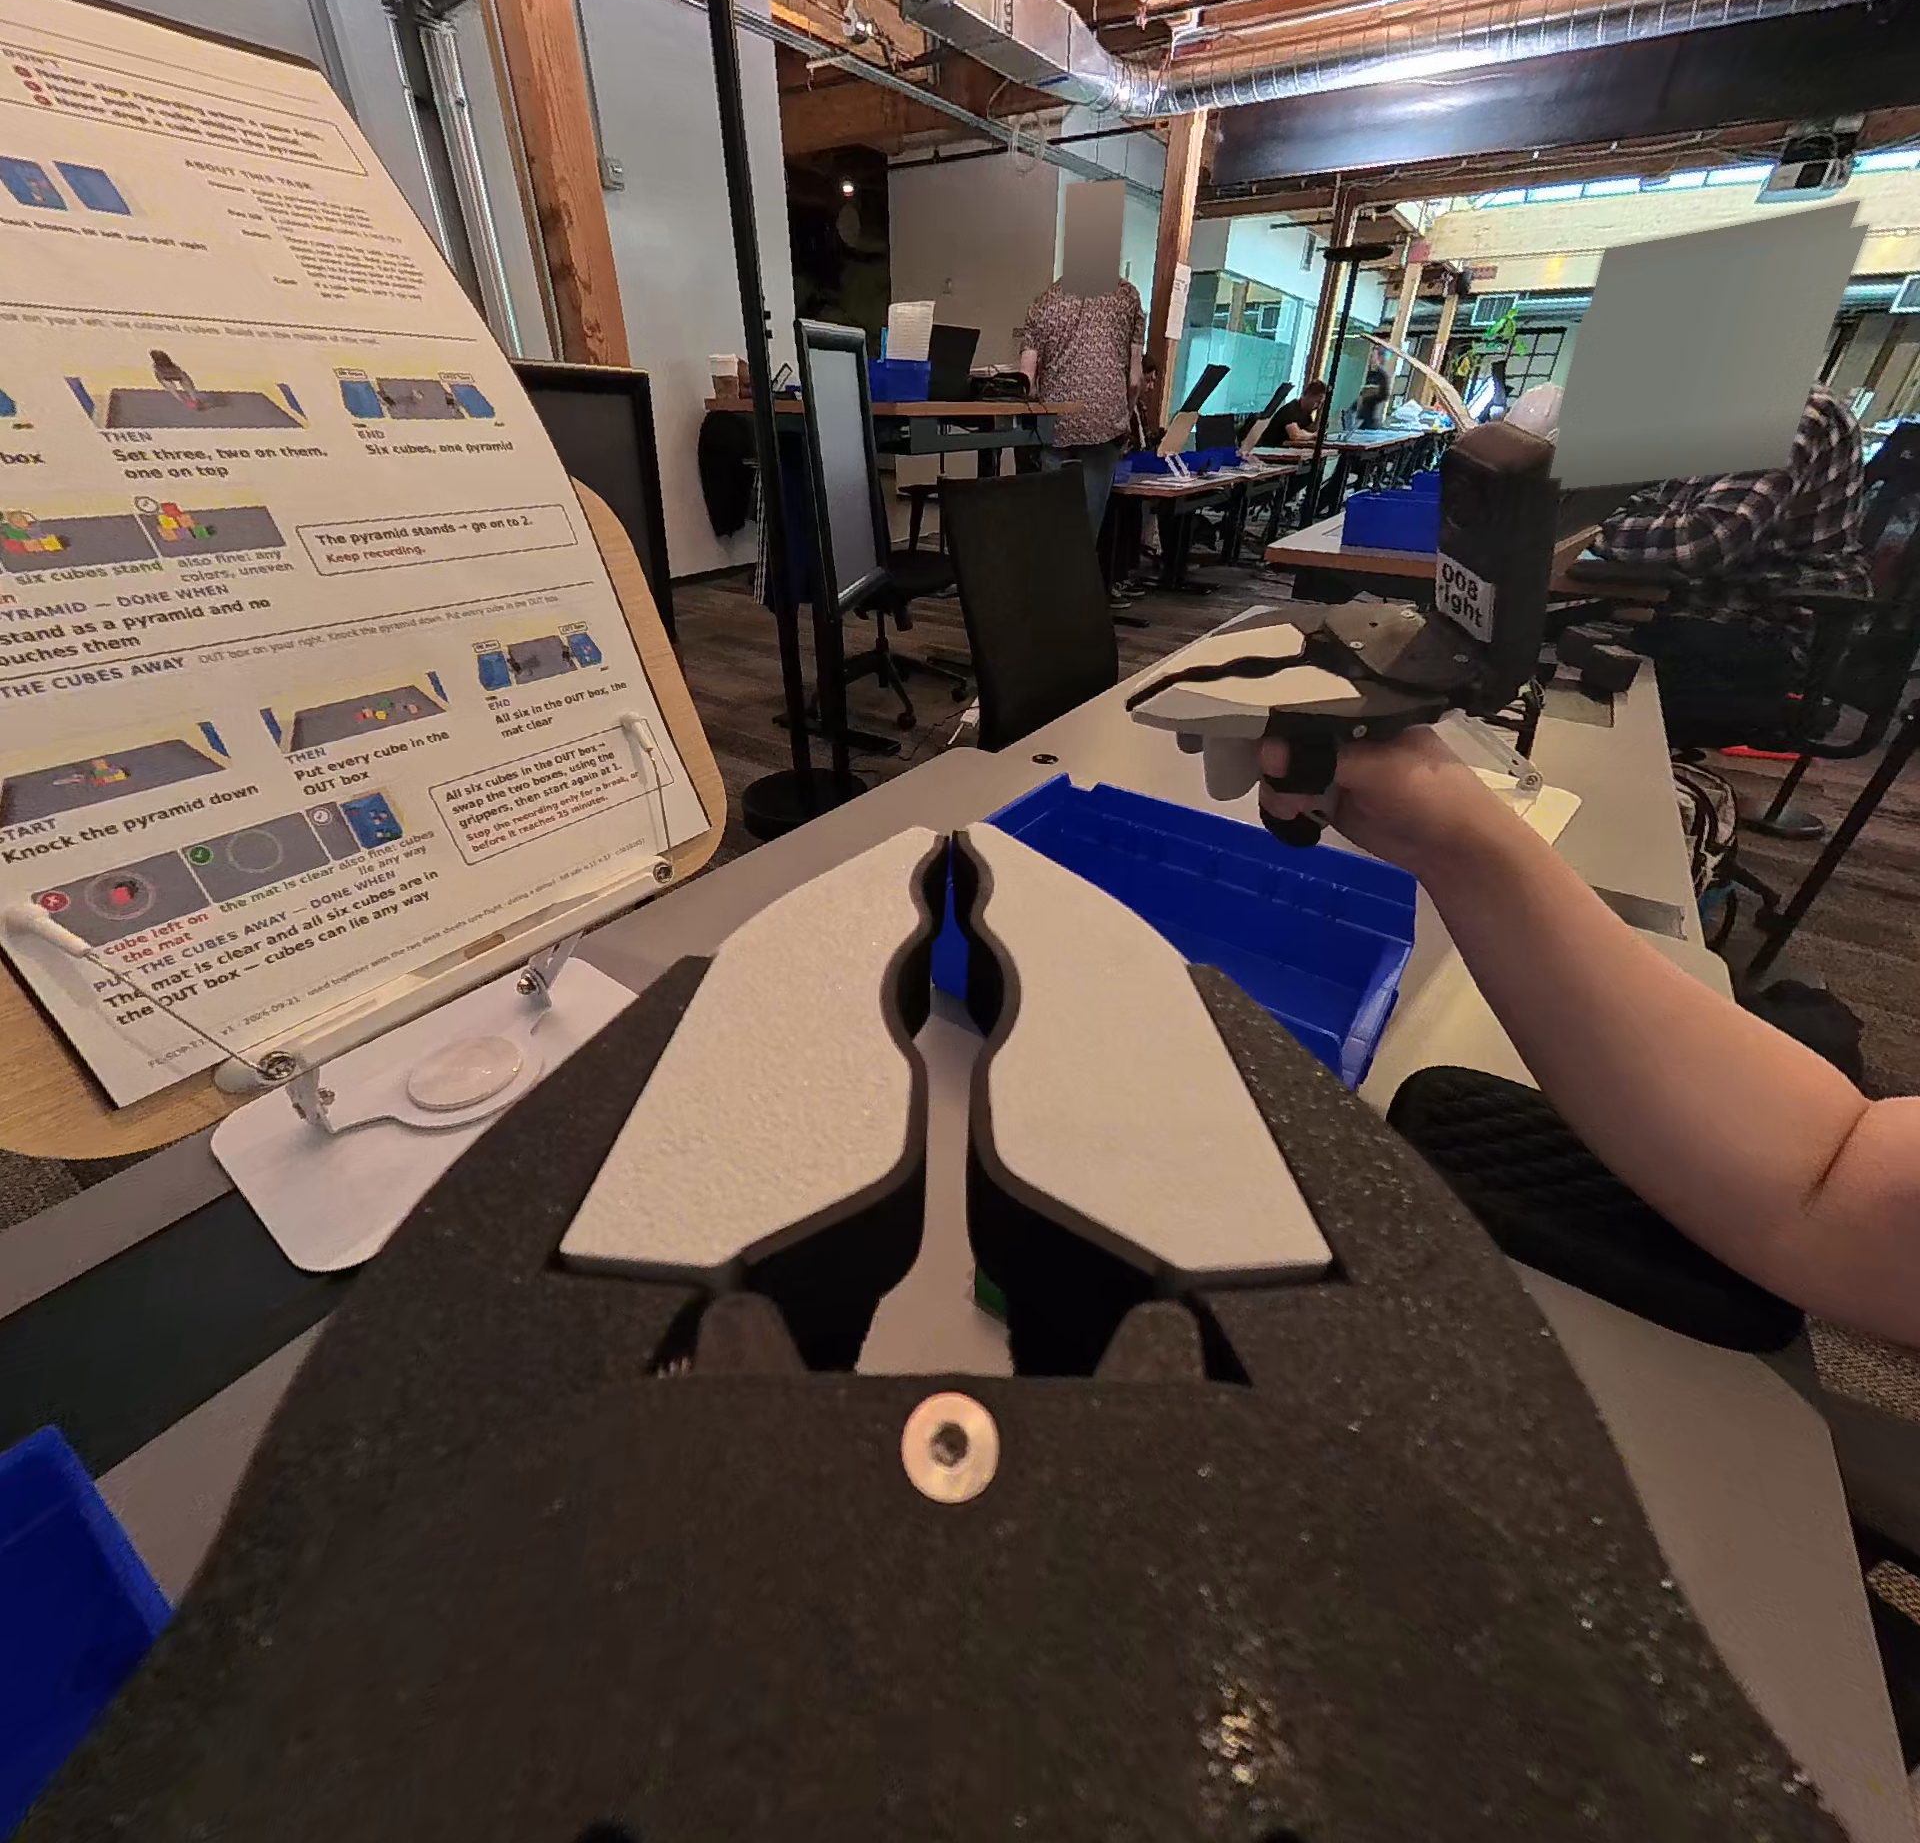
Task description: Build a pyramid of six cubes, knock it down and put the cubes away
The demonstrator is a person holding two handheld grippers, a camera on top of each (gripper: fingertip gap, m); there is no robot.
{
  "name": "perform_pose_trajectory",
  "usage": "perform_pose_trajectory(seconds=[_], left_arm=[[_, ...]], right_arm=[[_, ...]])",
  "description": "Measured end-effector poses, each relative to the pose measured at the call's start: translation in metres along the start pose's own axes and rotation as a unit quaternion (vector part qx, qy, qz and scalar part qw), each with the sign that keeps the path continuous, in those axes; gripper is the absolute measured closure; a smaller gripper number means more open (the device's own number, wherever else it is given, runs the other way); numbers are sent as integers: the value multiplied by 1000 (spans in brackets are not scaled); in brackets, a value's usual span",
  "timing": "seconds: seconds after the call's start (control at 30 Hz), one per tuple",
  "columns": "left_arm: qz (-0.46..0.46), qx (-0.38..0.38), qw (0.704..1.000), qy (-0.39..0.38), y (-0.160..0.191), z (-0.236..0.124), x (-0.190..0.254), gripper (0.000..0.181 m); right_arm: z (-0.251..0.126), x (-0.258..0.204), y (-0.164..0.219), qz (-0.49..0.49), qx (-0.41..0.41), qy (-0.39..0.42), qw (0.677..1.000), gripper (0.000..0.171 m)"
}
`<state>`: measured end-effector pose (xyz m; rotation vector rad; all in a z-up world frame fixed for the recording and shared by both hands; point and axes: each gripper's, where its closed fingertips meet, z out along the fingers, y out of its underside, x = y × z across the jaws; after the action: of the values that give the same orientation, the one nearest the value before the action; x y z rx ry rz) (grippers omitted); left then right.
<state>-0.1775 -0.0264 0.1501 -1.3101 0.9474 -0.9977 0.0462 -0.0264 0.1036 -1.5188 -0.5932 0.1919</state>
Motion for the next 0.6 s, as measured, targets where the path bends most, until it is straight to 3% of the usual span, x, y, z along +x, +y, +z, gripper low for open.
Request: perform_pose_trajectory(seconds=[0.23,0.37,0.6], left_arm=[[4,-3,1000,3,0,1,2,181],[5,-2,1000,4,-1,0,3,181],[4,0,1000,3,-1,-1,2,180]], right_arm=[[0,2,0,-3,2,8,1000,160],[1,10,1,2,3,35,999,147],[0,11,-1,7,11,36,999,145]])
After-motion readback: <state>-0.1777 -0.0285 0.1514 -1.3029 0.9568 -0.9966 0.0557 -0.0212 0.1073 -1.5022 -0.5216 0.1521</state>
